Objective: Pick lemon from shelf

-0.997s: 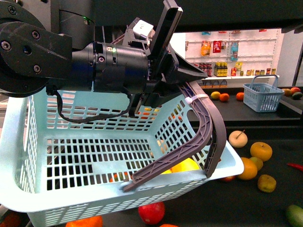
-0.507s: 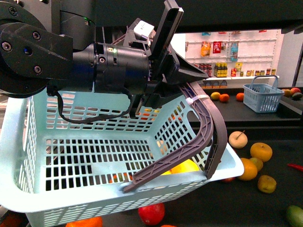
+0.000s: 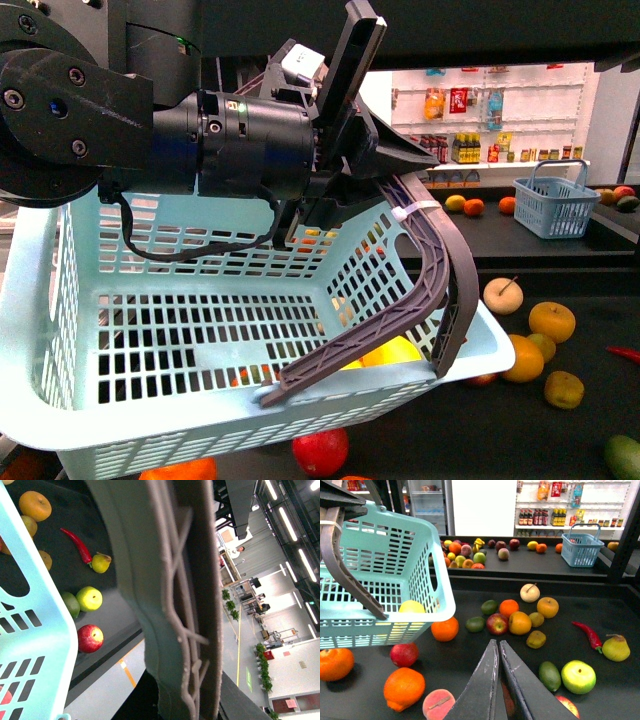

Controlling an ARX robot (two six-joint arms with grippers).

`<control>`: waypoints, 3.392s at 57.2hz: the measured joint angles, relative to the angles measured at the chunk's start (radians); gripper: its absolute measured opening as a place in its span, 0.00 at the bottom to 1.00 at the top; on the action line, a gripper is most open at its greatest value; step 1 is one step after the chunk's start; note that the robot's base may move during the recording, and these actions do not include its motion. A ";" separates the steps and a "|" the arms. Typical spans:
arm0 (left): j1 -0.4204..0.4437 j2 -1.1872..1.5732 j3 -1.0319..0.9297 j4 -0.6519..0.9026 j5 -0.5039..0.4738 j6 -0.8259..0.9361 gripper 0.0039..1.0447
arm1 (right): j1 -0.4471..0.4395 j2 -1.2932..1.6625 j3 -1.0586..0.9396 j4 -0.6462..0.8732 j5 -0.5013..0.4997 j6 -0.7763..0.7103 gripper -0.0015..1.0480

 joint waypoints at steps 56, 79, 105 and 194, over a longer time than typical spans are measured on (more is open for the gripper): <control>0.059 0.017 -0.014 0.240 -0.339 -0.238 0.09 | 0.000 0.000 0.000 0.000 0.000 0.000 0.98; 0.294 0.047 -0.018 0.583 -0.606 -0.563 0.09 | 0.000 -0.001 0.000 0.000 0.000 0.000 0.98; 0.542 0.087 -0.018 0.653 -0.515 -0.680 0.09 | 0.000 -0.001 0.000 0.000 0.000 0.000 0.98; 0.824 0.325 -0.021 0.977 -0.299 -0.820 0.60 | 0.000 -0.001 0.000 0.000 0.000 0.000 0.98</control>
